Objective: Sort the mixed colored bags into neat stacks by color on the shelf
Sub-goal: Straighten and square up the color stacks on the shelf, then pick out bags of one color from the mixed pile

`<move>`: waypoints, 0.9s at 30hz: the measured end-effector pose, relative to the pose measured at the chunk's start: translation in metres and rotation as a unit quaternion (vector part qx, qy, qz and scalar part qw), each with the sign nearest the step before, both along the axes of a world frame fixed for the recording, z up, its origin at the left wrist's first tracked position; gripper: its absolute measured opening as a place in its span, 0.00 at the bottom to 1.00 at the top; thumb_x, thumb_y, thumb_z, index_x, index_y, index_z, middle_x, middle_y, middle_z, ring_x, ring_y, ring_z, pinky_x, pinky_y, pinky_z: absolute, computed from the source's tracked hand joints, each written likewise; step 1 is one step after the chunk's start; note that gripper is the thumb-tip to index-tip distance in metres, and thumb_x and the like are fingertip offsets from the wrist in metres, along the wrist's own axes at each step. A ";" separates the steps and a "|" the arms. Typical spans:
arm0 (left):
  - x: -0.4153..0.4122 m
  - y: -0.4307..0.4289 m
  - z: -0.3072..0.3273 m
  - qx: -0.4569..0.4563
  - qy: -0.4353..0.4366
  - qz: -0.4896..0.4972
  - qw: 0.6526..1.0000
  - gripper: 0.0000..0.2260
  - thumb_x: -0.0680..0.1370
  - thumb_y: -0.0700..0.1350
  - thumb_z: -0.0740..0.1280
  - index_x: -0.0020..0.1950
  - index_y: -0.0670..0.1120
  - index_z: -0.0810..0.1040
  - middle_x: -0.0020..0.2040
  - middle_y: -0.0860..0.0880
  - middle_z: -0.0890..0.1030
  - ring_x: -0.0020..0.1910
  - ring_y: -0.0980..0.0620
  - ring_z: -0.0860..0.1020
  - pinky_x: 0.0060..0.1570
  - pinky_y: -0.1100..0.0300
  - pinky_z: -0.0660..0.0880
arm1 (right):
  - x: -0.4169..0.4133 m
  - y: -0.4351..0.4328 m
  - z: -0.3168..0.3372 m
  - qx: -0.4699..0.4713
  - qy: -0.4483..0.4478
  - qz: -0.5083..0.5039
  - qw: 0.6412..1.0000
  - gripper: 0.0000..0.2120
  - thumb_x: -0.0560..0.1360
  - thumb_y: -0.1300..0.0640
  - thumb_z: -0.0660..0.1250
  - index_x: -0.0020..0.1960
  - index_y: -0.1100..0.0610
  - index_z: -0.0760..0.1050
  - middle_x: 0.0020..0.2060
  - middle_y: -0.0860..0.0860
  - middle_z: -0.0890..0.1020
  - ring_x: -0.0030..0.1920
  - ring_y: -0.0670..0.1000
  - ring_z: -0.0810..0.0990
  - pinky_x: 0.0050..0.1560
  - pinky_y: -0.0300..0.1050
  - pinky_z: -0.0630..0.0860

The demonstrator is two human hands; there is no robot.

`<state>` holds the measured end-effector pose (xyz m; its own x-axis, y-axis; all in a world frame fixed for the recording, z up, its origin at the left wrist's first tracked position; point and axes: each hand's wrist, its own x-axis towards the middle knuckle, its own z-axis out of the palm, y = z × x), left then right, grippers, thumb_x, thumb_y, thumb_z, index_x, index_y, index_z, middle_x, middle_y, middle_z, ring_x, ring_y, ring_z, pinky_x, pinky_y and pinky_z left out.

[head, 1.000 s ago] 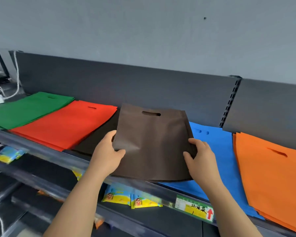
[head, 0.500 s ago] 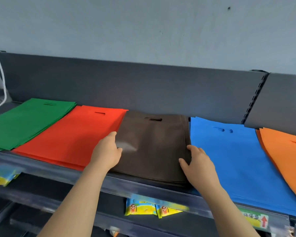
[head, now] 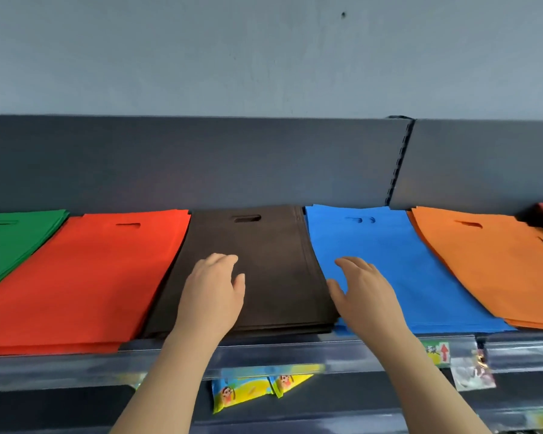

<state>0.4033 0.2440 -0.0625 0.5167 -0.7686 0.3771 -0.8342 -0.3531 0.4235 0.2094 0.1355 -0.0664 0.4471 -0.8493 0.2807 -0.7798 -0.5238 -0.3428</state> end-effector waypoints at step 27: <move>-0.360 -0.183 -0.001 -0.048 0.053 -0.211 0.975 0.15 0.80 0.49 0.61 0.66 0.49 0.75 0.62 0.54 0.77 0.62 0.55 0.73 0.60 0.60 0.71 | -0.363 -0.119 0.002 -0.022 0.017 -0.134 0.991 0.22 0.78 0.51 0.62 0.70 0.57 0.68 0.67 0.51 0.73 0.68 0.53 0.69 0.70 0.47 0.62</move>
